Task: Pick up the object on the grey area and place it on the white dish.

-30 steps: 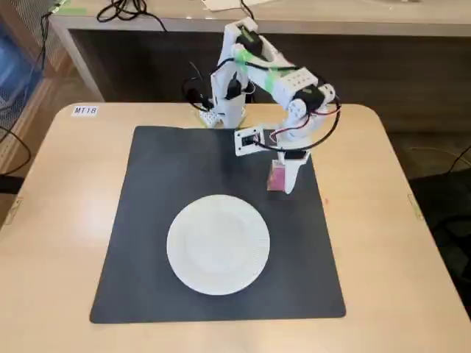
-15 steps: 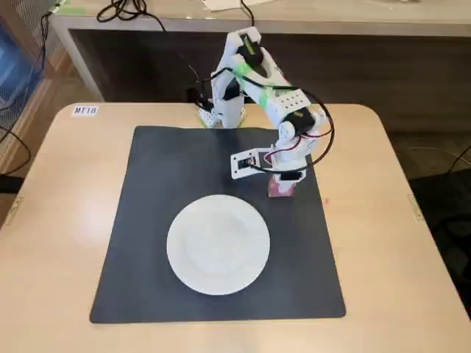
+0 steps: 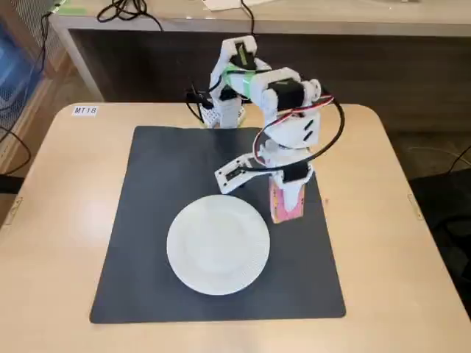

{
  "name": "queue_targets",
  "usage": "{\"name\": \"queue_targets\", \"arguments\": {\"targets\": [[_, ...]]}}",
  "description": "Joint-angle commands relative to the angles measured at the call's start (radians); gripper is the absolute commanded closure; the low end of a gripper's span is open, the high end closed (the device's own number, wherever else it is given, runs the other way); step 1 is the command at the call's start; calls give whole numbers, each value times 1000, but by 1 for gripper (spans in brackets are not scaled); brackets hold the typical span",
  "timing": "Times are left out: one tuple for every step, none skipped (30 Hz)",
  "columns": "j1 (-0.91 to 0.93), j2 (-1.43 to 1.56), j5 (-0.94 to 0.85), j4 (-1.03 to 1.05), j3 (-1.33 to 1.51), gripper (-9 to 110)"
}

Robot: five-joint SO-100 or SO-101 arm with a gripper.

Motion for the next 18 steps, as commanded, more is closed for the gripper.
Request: {"name": "queue_targets", "arguments": {"targets": [[64,-18,-77,17,-78,101],[78,-34,-95,21,-78,101],[91,-48,-112,25,-78,101],[101,-60,-129,26,-78,101],[112,-72,-144,31,-78,101],[121,-81,-156,37,-78,101],[130,-91,-170,40,-78,101],[137,-100,-183,43,-78,101],[141,-107,-196,44,-78,101],[143,-115,-210,44,-81,101],[144,-126,-222,44,-86,101],[144,-138,-230,44,-95,101],[144,-153,-238,46,-107,101],[143,-170,-244,49,-126,101],[141,-193,-249,57,-152,101],[140,-219,-253,63,-181,101],[138,-241,-253,66,-199,101],[138,-256,-255,66,-207,101]]}}
